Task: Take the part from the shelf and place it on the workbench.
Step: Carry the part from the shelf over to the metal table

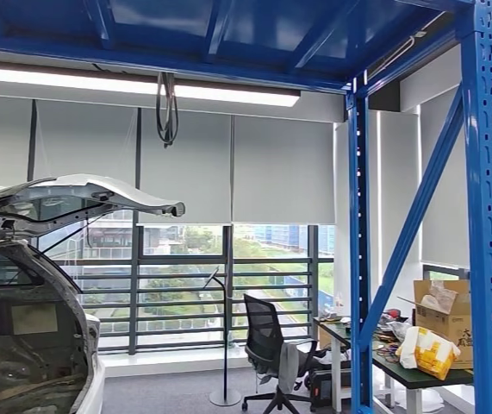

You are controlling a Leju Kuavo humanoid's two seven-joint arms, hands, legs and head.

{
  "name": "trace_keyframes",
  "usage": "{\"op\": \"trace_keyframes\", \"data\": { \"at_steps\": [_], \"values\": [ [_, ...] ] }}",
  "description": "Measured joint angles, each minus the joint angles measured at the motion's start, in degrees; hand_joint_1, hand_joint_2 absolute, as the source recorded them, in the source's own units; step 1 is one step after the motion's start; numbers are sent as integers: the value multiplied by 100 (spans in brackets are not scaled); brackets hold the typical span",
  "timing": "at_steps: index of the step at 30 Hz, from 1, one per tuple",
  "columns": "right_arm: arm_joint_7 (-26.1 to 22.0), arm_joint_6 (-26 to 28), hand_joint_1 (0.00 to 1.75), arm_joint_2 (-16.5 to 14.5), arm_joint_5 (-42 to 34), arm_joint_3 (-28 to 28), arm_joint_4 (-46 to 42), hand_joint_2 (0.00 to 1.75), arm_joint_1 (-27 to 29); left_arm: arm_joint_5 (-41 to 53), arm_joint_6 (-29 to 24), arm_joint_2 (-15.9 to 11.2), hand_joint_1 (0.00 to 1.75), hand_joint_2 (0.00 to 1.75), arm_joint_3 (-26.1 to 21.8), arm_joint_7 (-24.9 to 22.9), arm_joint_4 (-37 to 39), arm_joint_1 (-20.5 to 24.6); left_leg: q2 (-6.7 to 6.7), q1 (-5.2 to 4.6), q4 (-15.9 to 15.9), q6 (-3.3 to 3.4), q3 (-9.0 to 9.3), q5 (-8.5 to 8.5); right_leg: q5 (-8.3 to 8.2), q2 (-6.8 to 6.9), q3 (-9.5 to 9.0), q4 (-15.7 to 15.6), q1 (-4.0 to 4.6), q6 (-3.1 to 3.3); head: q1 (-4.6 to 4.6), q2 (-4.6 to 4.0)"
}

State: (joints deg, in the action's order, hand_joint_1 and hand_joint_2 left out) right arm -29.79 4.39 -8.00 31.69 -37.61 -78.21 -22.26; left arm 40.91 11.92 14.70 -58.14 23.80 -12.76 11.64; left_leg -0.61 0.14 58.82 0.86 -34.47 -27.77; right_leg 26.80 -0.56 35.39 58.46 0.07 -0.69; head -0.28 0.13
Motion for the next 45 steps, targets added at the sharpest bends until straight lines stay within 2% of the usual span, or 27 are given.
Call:
{"op": "trace_keyframes", "data": {
  "at_steps": [14,45],
  "values": [
    [-140,-13,175,54,-199,-122,-734,175,359,-60,-136,-40,0,175,-11,43,0,-27,0,-1,0,0,0,0,0,0,0,0,0,0,0,0],
    [-166,-130,175,68,-281,-123,-866,175,239,7,-253,-51,0,175,-9,-317,0,-20,0,0,0,0,0,0,0,0,0,0,0,0,0,0]
  ]
}}
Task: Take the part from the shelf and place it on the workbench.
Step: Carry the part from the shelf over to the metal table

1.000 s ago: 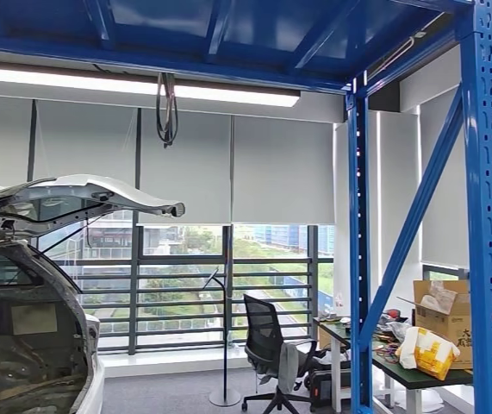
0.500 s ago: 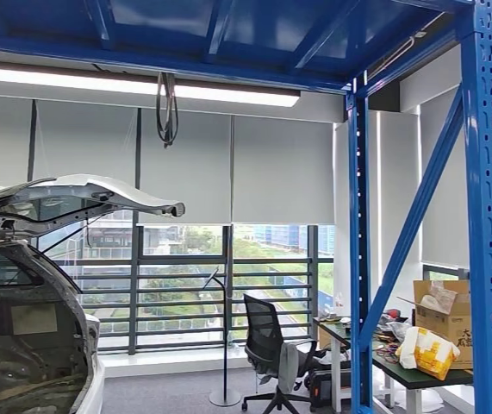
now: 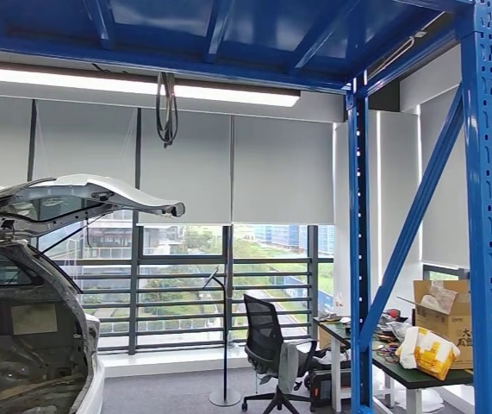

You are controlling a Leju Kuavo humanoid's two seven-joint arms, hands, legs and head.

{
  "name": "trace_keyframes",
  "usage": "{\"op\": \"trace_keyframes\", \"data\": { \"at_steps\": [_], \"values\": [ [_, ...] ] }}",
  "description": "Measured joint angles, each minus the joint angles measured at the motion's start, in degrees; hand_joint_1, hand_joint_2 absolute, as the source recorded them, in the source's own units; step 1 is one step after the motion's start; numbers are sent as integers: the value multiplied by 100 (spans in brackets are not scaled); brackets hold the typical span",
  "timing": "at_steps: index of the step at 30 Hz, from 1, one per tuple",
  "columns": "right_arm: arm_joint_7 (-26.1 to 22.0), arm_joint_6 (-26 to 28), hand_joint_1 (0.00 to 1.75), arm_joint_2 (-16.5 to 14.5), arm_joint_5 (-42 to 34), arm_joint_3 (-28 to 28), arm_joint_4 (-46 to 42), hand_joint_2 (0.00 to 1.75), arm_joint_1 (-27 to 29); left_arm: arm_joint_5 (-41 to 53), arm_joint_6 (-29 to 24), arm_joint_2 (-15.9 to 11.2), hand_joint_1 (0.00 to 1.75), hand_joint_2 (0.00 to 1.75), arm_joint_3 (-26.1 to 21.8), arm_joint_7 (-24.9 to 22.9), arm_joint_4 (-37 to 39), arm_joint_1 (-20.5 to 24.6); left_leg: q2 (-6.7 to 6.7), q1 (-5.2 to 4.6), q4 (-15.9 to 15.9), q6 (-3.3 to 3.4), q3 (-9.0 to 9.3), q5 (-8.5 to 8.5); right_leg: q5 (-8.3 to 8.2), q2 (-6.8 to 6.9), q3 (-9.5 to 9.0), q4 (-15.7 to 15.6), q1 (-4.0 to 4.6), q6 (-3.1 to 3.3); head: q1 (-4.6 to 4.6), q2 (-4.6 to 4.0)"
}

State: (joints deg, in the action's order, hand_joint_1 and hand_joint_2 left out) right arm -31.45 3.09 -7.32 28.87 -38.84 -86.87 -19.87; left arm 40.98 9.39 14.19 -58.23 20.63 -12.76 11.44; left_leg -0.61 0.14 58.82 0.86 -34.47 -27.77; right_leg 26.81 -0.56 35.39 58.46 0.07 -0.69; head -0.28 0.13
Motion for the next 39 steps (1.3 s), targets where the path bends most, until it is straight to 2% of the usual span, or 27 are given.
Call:
{"op": "trace_keyframes", "data": {
  "at_steps": [23,29,33,35,36,38,39],
  "values": [
    [-5,-9,175,-7,-4,0,32,175,-9,-33,-43,0,0,175,-1,-70,0,-2,0,0,0,0,0,0,0,0,0,0,0,0,0,0],
    [-5,-9,175,-19,-4,0,35,175,-9,-19,-91,-3,0,175,0,-138,0,-7,-1,-24,18,19,-8,-11,-6,6,-3,-10,-27,-16,0,0],
    [-6,-9,175,-36,-4,-2,34,175,-10,-17,-91,-4,0,175,-1,-150,0,-7,5,-23,-15,68,7,14,-4,4,-10,-12,-42,-65,1,0],
    [-10,-9,175,-46,-6,-5,31,175,-16,-17,-92,-3,0,175,-1,-149,0,-3,19,17,-68,103,36,49,165,8,63,194,-40,-98,2,0],
    [-13,-9,175,-46,-7,-8,31,175,-17,-17,-92,-2,0,175,-1,-150,0,-2,27,34,-81,111,46,58,336,13,173,461,-48,-113,2,0],
    [-19,-12,175,-35,-6,-12,35,175,-15,-18,-96,-2,0,175,-2,-161,0,-7,33,42,-81,113,48,58,693,21,501,1209,-74,-144,2,0],
    [-20,-14,175,-28,-5,-14,39,175,-12,-17,-99,-2,0,175,-2,-171,0,-12,35,46,-79,111,48,57,770,22,619,1475,-87,-162,2,0]
  ]
}}
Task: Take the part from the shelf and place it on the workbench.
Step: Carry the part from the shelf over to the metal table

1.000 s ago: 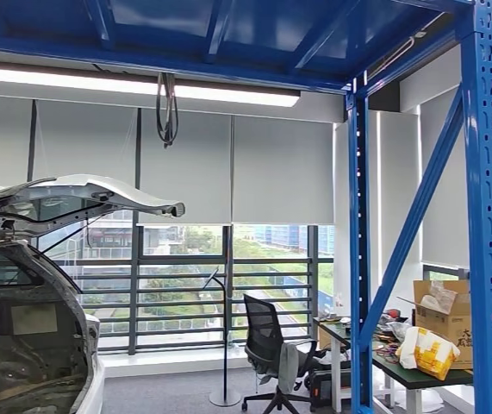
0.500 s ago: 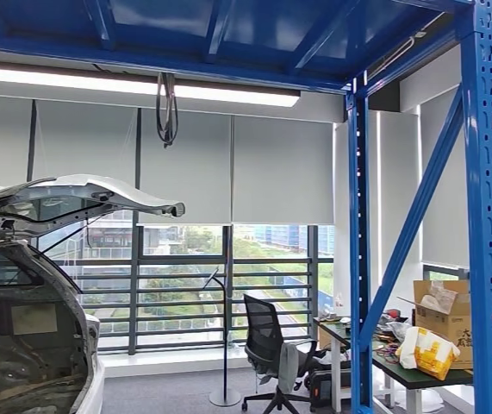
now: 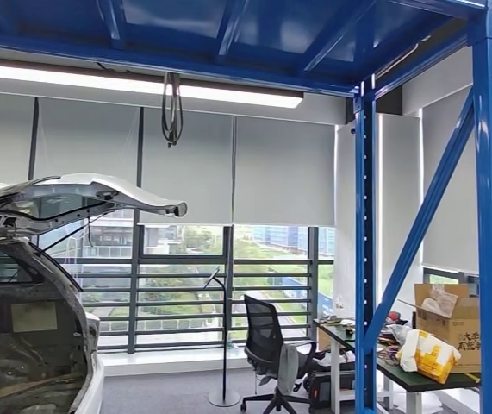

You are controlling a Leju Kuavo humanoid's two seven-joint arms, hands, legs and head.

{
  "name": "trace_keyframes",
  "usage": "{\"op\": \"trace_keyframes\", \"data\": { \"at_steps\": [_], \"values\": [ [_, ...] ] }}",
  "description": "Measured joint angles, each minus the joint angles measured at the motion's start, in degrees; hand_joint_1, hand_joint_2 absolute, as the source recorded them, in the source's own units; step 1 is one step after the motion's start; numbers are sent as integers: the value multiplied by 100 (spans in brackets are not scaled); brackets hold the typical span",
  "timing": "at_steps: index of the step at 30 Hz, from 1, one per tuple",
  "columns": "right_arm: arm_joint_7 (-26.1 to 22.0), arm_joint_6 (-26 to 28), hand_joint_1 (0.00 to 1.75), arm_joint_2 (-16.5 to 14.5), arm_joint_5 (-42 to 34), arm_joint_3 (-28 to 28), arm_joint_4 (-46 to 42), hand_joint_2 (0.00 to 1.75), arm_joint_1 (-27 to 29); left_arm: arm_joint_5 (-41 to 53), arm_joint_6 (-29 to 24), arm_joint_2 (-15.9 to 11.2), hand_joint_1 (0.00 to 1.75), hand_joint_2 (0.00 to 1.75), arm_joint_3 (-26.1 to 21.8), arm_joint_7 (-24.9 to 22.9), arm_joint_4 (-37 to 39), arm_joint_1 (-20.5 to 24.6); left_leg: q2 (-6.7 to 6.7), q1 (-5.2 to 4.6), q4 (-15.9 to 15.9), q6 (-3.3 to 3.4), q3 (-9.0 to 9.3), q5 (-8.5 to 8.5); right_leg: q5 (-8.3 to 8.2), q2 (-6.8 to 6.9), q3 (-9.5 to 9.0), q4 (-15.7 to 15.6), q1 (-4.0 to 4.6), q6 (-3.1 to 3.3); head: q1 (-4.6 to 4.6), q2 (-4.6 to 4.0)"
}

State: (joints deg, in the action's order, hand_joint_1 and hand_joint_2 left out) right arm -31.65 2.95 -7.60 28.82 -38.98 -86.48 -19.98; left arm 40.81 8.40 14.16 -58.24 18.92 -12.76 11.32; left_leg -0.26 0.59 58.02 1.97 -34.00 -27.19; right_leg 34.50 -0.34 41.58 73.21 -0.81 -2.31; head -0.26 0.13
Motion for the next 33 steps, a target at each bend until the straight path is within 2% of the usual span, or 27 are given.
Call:
{"op": "trace_keyframes", "data": {
  "at_steps": [1,2,4,5,6,7,10,12,14,15,16,17,20,21,22,24,26,27,29,30,31,32,33],
  "values": [
    [-1,-3,175,7,1,-2,3,175,2,0,-4,0,0,175,-1,-13,0,-5,-1,6,3,-5,1,-3,-34,2,20,62,-13,-19,0,0],
    [-3,-6,175,11,1,-4,5,175,1,0,-8,0,0,175,-1,-25,0,-7,-3,16,6,-15,4,-8,-174,5,-73,-117,-27,-36,0,0],
    [-5,-10,175,13,1,-11,7,175,-9,0,-17,-1,0,175,0,-36,0,-8,-13,34,19,-63,12,-28,-535,7,-458,-878,-44,-61,-1,0],
    [-8,-13,175,11,1,-16,7,175,-16,0,-26,-1,0,175,1,-38,0,-7,-19,36,32,-95,9,-37,-644,3,-611,-1202,-40,-47,-1,0],
    [-10,-17,175,10,1,-21,8,175,-19,0,-33,-2,0,175,0,-40,0,-7,-22,35,41,-130,3,-41,-690,-4,-699,-1394,-30,-25,-3,1],
    [-11,-21,175,9,1,-24,8,175,-22,1,-39,-2,0,175,1,-40,0,-8,-23,35,44,-160,-5,-39,-679,-15,-723,-1453,-11,8,-6,1],
    [-14,-26,175,0,2,-26,8,175,-37,1,-42,-2,0,175,1,-37,0,-10,-20,67,92,-237,-26,-103,-702,-18,-712,-1477,6,140,-10,0],
    [-16,-28,175,-18,2,-28,8,175,-60,0,-42,-2,0,175,1,-33,0,-9,-18,77,487,-264,-182,-390,-722,1,-711,-1499,0,224,-10,0],
    [-19,-31,175,-27,1,-32,11,175,-70,0,-42,-2,0,175,2,-33,0,-15,-17,74,1244,-273,-494,-764,-728,14,-700,-1499,19,262,-10,0],
    [-20,-34,175,-27,1,-35,16,175,-70,0,-42,-2,0,175,2,-34,0,-21,-17,74,1540,-276,-613,-864,-732,18,-696,-1499,28,268,-10,0],
    [-20,-37,175,-27,2,-38,22,175,-70,0,-42,-2,0,175,1,-34,0,-26,-17,74,1656,-276,-649,-864,-734,19,-694,-1497,33,270,-10,0],
    [-20,-39,175,-27,3,-42,26,175,-70,-1,-42,-2,0,175,1,-34,0,-29,-17,74,1547,-271,-579,-760,-735,17,-695,-1495,36,270,-10,0],
    [-20,-42,175,-31,5,-51,28,175,-81,-3,-40,-2,0,175,1,-33,0,-11,-17,76,490,-246,-45,-268,-735,9,-687,-1465,49,239,-10,0],
    [-20,-42,175,-33,5,-51,28,175,-88,-4,-40,-2,0,175,1,-33,0,-4,-17,71,249,-239,60,-198,-743,7,-665,-1452,57,209,-10,0],
    [-20,-41,175,-33,5,-51,28,175,-93,-7,-40,-2,0,175,1,-34,0,-2,-20,60,139,-231,94,-189,-755,5,-641,-1442,65,175,-9,0],
    [-20,-42,175,-33,8,-55,29,175,-96,-14,-40,-2,0,175,0,-34,0,-12,-23,38,114,-190,76,-180,-784,3,-611,-1443,58,109,-8,0],
    [-20,-43,175,-32,9,-62,28,175,-100,-16,-40,-2,0,175,-1,-34,0,-13,-14,42,93,-124,72,-140,-671,7,-575,-1336,43,62,-8,0],
    [-20,-43,175,-31,9,-66,28,175,-104,-16,-40,-2,0,175,-1,-34,0,-7,-6,47,82,-95,70,-121,-517,9,-507,-1138,39,45,-7,0],
    [-20,-44,175,-25,9,-72,29,175,-102,-17,-40,-2,0,175,-1,-35,0,0,6,37,83,-63,55,-102,-107,12,-255,-437,34,23,-7,0],
    [-20,-45,175,-19,9,-73,31,175,-98,-17,-40,-2,0,175,-1,-37,0,-2,10,26,84,-50,44,-93,40,13,-131,-90,33,19,-7,0],
    [-20,-46,175,-11,9,-75,34,175,-95,-17,-40,-2,0,175,-1,-38,0,-4,12,13,85,-39,34,-86,95,13,-78,105,35,20,-7,0],
    [-20,-49,175,-5,11,-76,37,175,-95,-17,-40,-2,0,175,-1,-38,0,-6,12,1,86,-30,26,-79,45,12,-126,83,38,29,-7,0],
    [-20,-50,175,-2,13,-78,39,175,-97,-17,-40,-2,0,175,-1,-39,0,-7,10,-9,86,-25,23,-74,-94,12,-278,-158,45,48,-7,0]
  ]
}}
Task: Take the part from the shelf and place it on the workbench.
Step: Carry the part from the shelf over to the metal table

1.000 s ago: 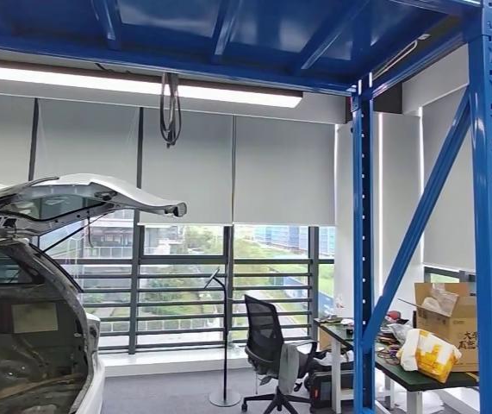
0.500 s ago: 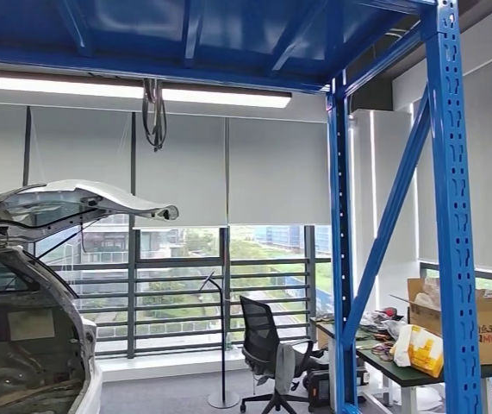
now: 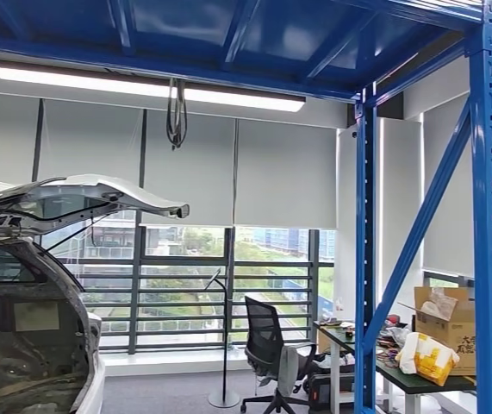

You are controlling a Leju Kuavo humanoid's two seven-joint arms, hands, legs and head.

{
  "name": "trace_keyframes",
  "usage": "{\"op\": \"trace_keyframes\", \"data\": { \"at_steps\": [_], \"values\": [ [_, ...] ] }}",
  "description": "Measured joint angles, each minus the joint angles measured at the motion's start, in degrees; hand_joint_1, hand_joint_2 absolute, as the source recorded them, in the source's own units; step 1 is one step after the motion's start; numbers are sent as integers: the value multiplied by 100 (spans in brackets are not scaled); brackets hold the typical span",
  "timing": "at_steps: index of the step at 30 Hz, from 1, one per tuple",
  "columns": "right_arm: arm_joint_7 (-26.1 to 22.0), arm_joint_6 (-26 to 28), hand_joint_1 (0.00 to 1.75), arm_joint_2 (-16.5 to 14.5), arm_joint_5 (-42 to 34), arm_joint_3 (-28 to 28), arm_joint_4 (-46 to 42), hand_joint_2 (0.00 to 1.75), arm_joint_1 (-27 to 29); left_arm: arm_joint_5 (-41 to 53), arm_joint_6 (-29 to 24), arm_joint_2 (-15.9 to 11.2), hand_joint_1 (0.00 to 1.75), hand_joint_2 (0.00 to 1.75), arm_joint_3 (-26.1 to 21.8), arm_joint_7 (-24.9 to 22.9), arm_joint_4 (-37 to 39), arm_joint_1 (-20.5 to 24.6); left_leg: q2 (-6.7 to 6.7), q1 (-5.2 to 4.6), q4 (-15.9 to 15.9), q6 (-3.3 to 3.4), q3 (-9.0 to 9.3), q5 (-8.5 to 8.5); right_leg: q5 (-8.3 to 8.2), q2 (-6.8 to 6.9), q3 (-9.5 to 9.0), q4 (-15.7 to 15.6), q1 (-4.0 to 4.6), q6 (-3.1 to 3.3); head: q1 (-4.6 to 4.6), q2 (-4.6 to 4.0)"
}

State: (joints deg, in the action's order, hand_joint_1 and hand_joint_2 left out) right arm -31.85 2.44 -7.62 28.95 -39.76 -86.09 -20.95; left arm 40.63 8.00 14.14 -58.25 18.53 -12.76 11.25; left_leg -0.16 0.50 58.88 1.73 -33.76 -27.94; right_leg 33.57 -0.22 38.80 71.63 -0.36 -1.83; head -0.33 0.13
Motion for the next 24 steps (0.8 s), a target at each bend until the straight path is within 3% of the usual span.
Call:
{"op": "trace_keyframes", "data": {
  "at_steps": [2,4,6,8,10,12,15,17,19,21,24],
  "values": [
    [0,-2,175,-2,3,-4,0,175,-18,0,2,3,0,175,0,-1,0,3,-5,-16,2,-8,-4,10,-328,-1,-439,-796,38,71,-1,0],
    [0,-4,175,-5,5,-7,-1,175,-41,0,5,8,0,175,0,-5,0,10,-5,-16,7,-45,-31,32,-472,-5,-665,-1275,83,128,-1,0],
    [1,-8,175,-7,8,-7,-1,175,-53,0,16,17,0,175,1,-11,0,12,-3,-9,1,-97,-56,65,-480,-10,-664,-1350,97,151,-1,0],
    [1,-8,175,-16,9,-6,-1,175,-64,0,29,23,0,175,1,-13,0,15,-6,-12,60,-142,-95,-15,-529,7,-674,-1435,68,205,-2,0],
    [0,-9,175,-31,9,-6,-1,175,-77,-2,34,22,0,175,0,-13,0,21,-8,-4,448,-184,-259,-321,-587,31,-664,-1504,40,264,-2,0],
    [0,-10,175,-38,8,-6,-1,175,-78,-5,35,22,0,175,0,-13,0,20,-8,9,846,-212,-415,-574,-607,39,-642,-1511,40,282,-2,0],
    [0,-10,175,-38,7,-6,-1,175,-77,-8,35,22,0,175,0,-13,0,19,-8,13,950,-219,-454,-627,-610,42,-638,-1510,41,282,-2,0],
    [0,-10,175,-38,9,-6,7,175,-74,-11,35,22,0,175,0,-13,0,10,-8,23,1284,-242,-573,-750,-621,49,-619,-1508,43,282,-2,0],
    [1,-16,175,-38,11,-7,14,175,-76,-15,38,19,0,175,0,-11,0,10,-6,78,871,-296,-280,-510,-641,47,-541,-1433,44,231,0,0],
    [2,-21,175,-39,13,-9,15,175,-76,-17,42,16,0,175,0,-10,0,16,-8,105,101,-295,116,-163,-668,38,-432,-1332,47,131,1,0],
    [2,-23,175,-38,14,-14,14,175,-70,-17,42,15,0,175,0,-9,0,7,-5,79,39,-170,81,-112,-627,39,-351,-1254,26,28,1,0]
  ]
}}
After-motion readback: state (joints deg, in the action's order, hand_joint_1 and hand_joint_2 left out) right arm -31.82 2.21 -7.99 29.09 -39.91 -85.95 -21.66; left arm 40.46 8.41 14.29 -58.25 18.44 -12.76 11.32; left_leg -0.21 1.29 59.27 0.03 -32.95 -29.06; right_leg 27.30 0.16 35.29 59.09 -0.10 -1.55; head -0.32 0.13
